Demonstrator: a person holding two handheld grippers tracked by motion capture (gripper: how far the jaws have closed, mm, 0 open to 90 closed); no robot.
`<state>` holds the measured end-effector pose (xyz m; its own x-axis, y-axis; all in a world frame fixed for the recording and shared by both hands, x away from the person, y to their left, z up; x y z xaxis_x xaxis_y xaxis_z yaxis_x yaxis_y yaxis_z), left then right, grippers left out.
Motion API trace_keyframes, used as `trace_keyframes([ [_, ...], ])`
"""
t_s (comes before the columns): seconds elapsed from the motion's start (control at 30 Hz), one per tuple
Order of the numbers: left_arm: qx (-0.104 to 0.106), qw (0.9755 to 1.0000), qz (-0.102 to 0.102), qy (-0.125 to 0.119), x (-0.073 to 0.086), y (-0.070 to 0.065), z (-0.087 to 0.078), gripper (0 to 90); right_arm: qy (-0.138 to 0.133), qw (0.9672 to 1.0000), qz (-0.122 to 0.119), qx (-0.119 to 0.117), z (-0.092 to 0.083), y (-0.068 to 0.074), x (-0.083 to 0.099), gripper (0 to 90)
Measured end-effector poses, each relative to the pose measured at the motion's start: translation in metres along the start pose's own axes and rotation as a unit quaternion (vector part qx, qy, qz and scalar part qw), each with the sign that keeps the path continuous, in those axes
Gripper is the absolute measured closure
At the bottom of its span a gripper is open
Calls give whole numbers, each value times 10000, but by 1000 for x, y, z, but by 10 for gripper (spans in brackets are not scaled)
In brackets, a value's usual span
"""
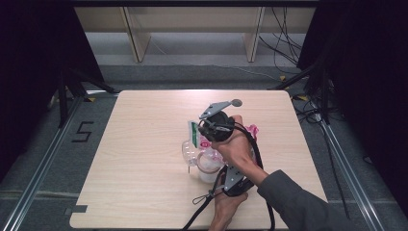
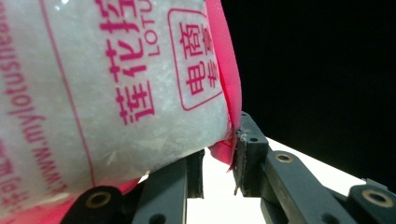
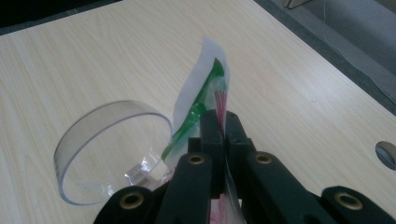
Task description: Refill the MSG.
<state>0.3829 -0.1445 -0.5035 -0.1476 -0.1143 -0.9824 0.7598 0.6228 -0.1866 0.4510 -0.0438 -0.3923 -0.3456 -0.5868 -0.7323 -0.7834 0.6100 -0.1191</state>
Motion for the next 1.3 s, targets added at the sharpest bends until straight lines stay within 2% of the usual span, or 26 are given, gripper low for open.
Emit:
trace_keyframes([
  [0.07,2,10000,2,8,0,0,0,757,15,10000,63,-33,-1,0,1,900],
  [0.1,0,10000,3,4,0,0,1,757,-48,10000,18,6,-1,-1,0,900],
  [0.33,-28,10000,40,18,0,1,0,756,-23,10000,80,-34,-2,-1,0,900],
  [0.4,-29,10000,54,53,1,2,0,757,-113,9999,66,1,-2,-2,-1,900],
  [0.5,-66,10000,28,57,3,3,0,757,-72,9999,65,-31,-3,-2,-1,900],
  [0.73,-127,9997,64,210,7,4,-1,756,-176,9998,77,-48,-6,-4,0,900],
  [0.87,-151,9994,103,294,10,5,-1,756,-183,9995,224,-98,-13,-8,2,900],
  [0.9,-141,9993,94,319,10,5,-1,757,-268,9993,251,-32,-13,-9,2,900],
  [1.0,-142,9994,97,313,11,4,-1,756,-208,9993,307,-111,-16,-8,5,900],
  [1.13,-143,9993,125,327,12,4,-1,757,-242,9991,326,-103,-18,-10,6,900],
  [1.17,-138,9993,116,325,12,4,-1,758,-351,9990,276,-45,-16,-11,5,900],
  [1.27,-114,9996,75,253,10,3,0,758,-265,9990,345,-66,-17,-10,5,900],
  [1.3,-106,9997,61,233,10,2,0,758,-230,9993,270,-84,-15,-8,5,900],
])
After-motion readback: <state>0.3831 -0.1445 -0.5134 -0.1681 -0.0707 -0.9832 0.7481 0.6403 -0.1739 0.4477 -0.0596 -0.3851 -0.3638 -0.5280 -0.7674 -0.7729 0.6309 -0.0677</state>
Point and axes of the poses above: each handheld gripper's, and its own axes: z roughly forward along the jaws, x roughly out of its underside, y roughly to its left, the point moved 8 cm from there along z, roughly forward along the jaws, and after that the axes turned 2 degrees about -y, right-handed, at the moved point
